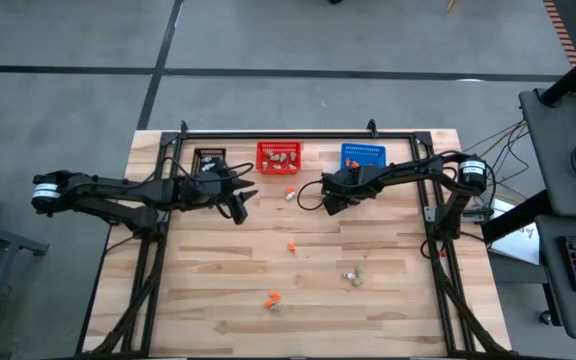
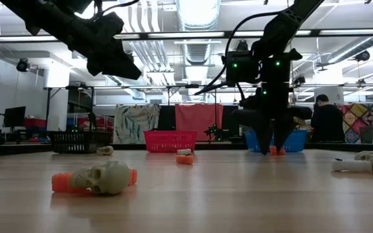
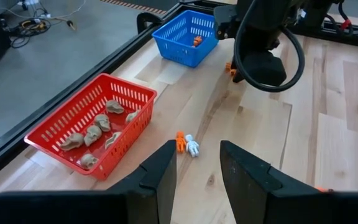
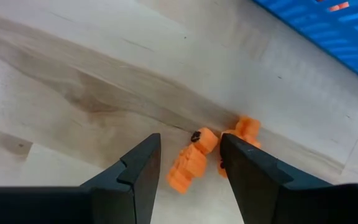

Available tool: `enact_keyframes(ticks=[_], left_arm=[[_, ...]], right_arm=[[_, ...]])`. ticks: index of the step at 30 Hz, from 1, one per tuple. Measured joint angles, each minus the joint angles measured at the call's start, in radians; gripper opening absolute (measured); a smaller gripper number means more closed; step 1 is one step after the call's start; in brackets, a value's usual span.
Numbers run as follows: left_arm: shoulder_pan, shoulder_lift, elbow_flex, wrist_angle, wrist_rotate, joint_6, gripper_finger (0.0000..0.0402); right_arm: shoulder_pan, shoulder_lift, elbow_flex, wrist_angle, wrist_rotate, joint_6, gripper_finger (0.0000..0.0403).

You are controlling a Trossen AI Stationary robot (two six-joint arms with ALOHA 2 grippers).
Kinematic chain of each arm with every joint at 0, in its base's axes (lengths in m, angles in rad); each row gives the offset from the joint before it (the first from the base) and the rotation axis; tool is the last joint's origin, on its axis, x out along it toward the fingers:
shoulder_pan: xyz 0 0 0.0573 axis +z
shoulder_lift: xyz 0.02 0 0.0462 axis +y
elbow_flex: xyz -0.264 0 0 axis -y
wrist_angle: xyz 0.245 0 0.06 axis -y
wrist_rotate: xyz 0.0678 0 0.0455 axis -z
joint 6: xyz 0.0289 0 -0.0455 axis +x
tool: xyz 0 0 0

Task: Sort Halloween decoration
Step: Put the orange skeleton toy into the blue bin

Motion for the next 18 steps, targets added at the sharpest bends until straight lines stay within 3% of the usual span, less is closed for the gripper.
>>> enact_keyframes(ticks=[4,13,18], left_arm=[[0.001,0.000,0.000,0.000,-0.001,0.000,0.0107],[0.000,0.000,0.000,0.000,-0.001,0.000,0.0107],[0.000,0.000,0.000,0.000,-0.002,0.000,0.0107]], right_arm=[[0.000,0.000,0.000,0.000,-0.007,-0.001,0.0154],[0.000,-0.002,-0.001,0.000,-0.036,-0.037,0.0041],[0.000,-0.005,-0.001,0.002,-0.050,-0.058,0.0013]])
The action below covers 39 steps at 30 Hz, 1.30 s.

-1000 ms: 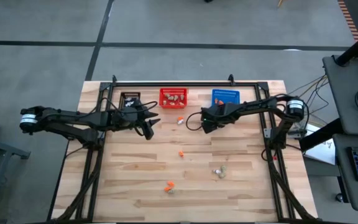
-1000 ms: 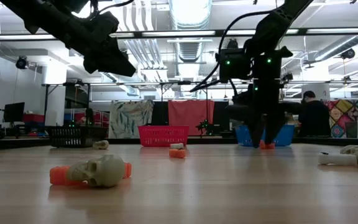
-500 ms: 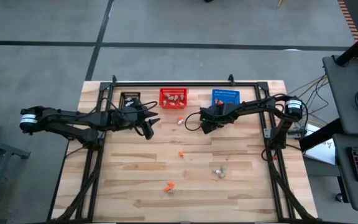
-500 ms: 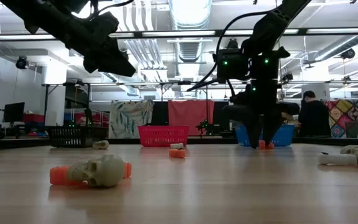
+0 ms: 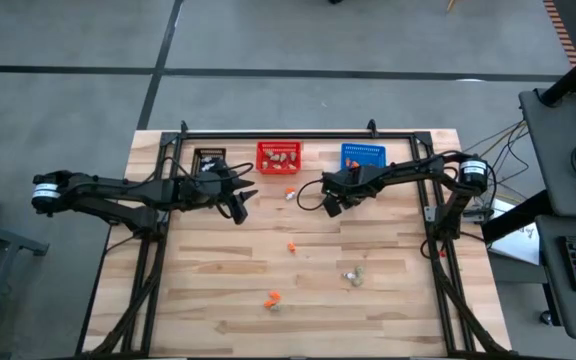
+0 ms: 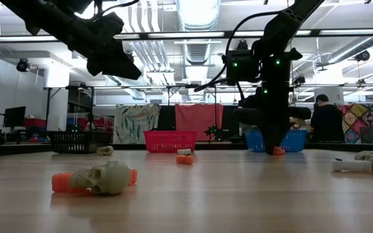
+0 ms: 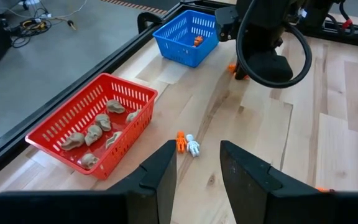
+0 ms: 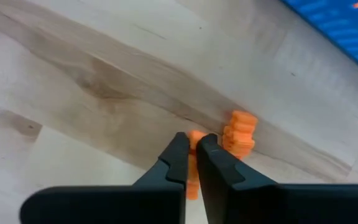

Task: Sort Halloween decoration
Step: Put the orange skeleton toy into the blue bin

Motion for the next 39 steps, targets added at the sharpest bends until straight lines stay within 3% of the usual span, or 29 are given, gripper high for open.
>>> enact_keyframes(ticks=[10,22,31,39], left_arm=[[-0.001,0.000,0.000,0.000,0.000,0.000,0.0107],[-0.001,0.000,0.000,0.019,0.000,-0.001,0.0107],[-0.001,0.000,0.000,0.019,0.000,-0.001,0.0107],[-0.001,0.000,0.000,0.018,0.000,-0.001,0.0107]], right_arm=[[0.014,-0.039,0.046,-0.001,-0.009,-0.050,0.0013],[0.005,-0.040,0.299,-0.007,-0.010,-0.295,0.0013],[-0.165,-0.040,0.429,-0.176,-0.005,-0.420,0.0013],[-0.360,-0.039,0.372,-0.264,-0.002,-0.450,0.0013]])
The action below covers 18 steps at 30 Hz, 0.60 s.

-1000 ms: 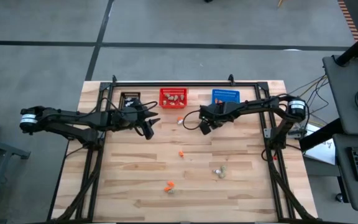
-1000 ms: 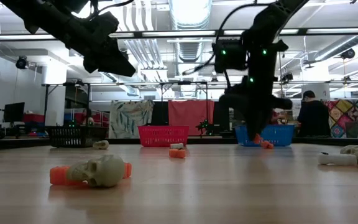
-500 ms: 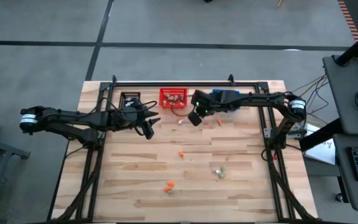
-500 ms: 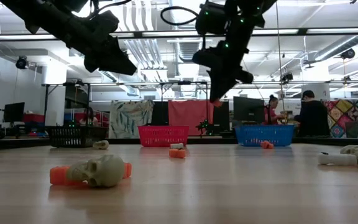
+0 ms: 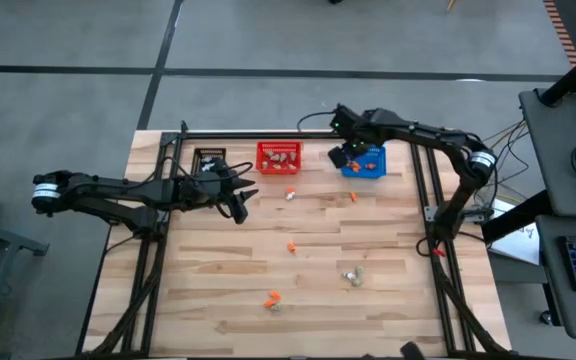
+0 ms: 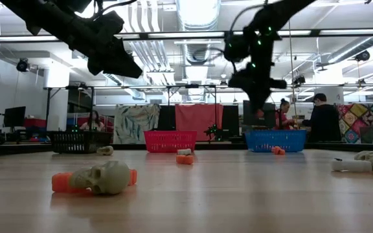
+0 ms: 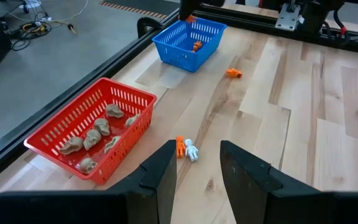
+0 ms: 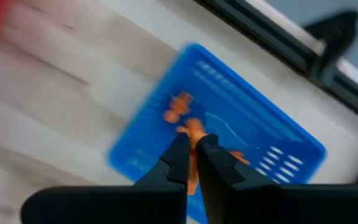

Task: Sort Halloween decoration
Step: Put the orange skeleton toy into the blue bin

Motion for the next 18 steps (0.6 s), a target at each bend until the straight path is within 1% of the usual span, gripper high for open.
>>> enact_keyframes(ticks=[6,10,14,18], left_arm=[[0.000,0.000,0.000,0.000,0.000,0.000,0.0107],[0.000,0.000,0.000,0.000,0.000,0.000,0.0107],[0.000,0.000,-0.001,0.000,0.000,0.000,0.0107],[0.000,0.000,-0.002,-0.001,0.000,0.000,0.0107]], right_arm=[[-0.090,0.001,-0.098,-0.003,0.000,-0.012,0.0013],[-0.134,0.001,-0.143,0.033,0.001,-0.021,0.0013],[-0.149,0.001,-0.176,0.108,0.003,-0.048,0.0013],[-0.148,0.001,-0.200,0.150,-0.020,-0.065,0.0013]])
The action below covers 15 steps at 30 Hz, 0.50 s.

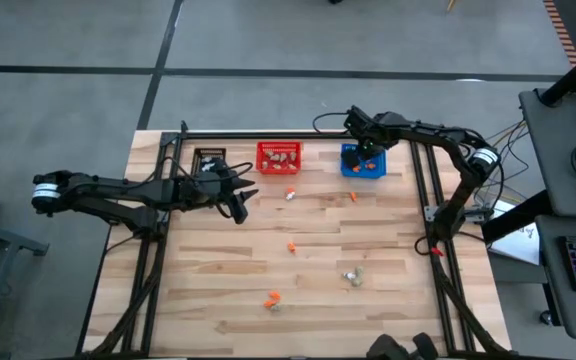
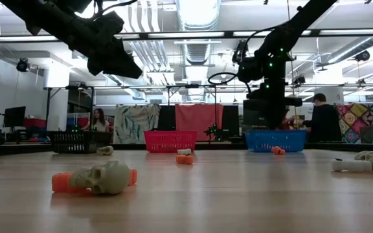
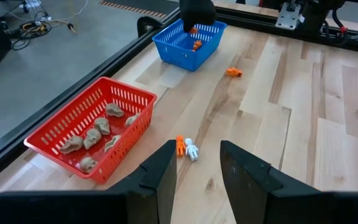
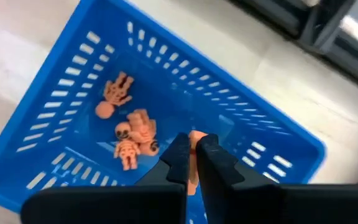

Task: Sort Halloween decoration
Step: Put the orange skeleton toy into the blue bin

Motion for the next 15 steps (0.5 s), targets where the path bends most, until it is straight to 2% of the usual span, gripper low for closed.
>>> enact_keyframes(ticks=[4,11,15], left_arm=[[0.000,0.000,-0.001,0.000,0.000,0.000,0.0107],[0.000,0.000,-0.001,0.000,0.000,0.000,0.0107],[0.000,0.000,-0.001,0.000,0.000,0.000,0.0107]], right_arm=[[0.000,0.000,-0.014,0.005,-0.016,-0.004,0.0025],[0.000,0.000,-0.020,0.008,-0.009,0.005,0.0095],[0.000,0.000,-0.016,0.009,-0.006,0.006,0.0116]])
